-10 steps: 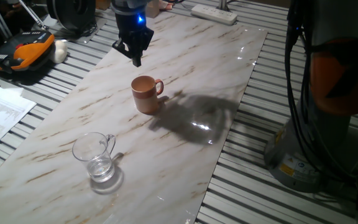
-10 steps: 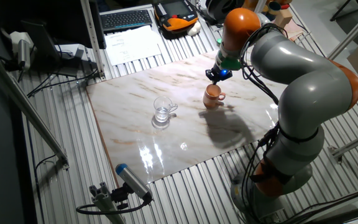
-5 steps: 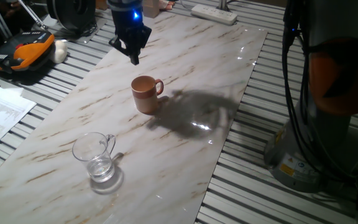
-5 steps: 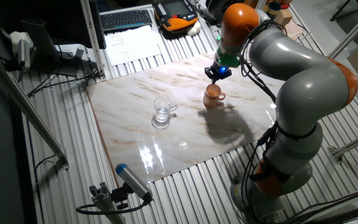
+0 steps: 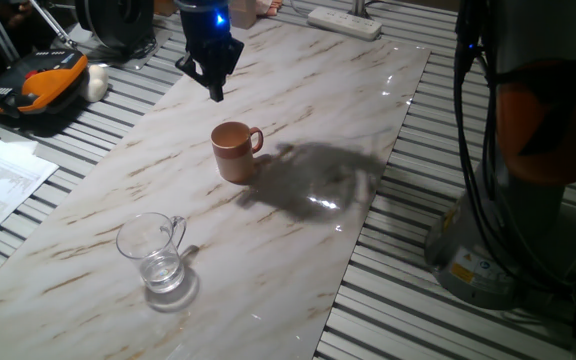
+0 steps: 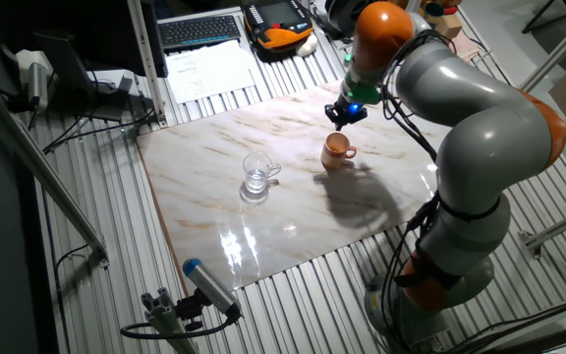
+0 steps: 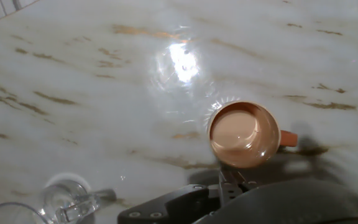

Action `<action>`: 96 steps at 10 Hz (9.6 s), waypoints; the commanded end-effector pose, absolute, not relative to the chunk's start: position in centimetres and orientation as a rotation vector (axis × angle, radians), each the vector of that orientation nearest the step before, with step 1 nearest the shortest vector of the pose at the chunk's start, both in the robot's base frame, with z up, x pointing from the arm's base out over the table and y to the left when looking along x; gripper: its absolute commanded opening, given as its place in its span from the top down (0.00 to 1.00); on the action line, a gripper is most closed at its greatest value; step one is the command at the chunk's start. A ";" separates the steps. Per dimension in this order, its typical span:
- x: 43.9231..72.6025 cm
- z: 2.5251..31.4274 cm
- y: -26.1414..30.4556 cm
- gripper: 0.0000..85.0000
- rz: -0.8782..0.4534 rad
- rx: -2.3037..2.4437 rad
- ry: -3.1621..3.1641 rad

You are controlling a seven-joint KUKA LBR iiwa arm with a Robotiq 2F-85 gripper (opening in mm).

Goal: Pour the water from one cup into another empty cup

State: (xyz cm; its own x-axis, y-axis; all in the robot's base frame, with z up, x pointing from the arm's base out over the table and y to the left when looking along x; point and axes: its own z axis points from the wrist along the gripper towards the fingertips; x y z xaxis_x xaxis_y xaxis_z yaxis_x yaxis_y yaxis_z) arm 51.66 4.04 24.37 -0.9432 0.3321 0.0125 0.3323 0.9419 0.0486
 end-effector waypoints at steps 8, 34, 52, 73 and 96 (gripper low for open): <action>51.7 24.6 4.5 1.00 -0.148 -0.426 -3.129; 51.9 24.0 8.7 1.00 -0.019 -1.101 -2.945; 51.4 20.4 11.4 1.00 0.004 -1.248 -2.907; 50.3 17.0 12.3 1.00 -0.366 -1.494 -2.673; 49.7 16.9 12.7 1.00 -0.247 -1.769 -2.488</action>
State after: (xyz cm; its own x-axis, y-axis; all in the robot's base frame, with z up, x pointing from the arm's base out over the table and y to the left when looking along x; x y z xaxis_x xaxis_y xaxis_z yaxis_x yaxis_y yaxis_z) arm 49.67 12.70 16.90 -0.3305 0.9306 0.1572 0.9434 0.3207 0.0850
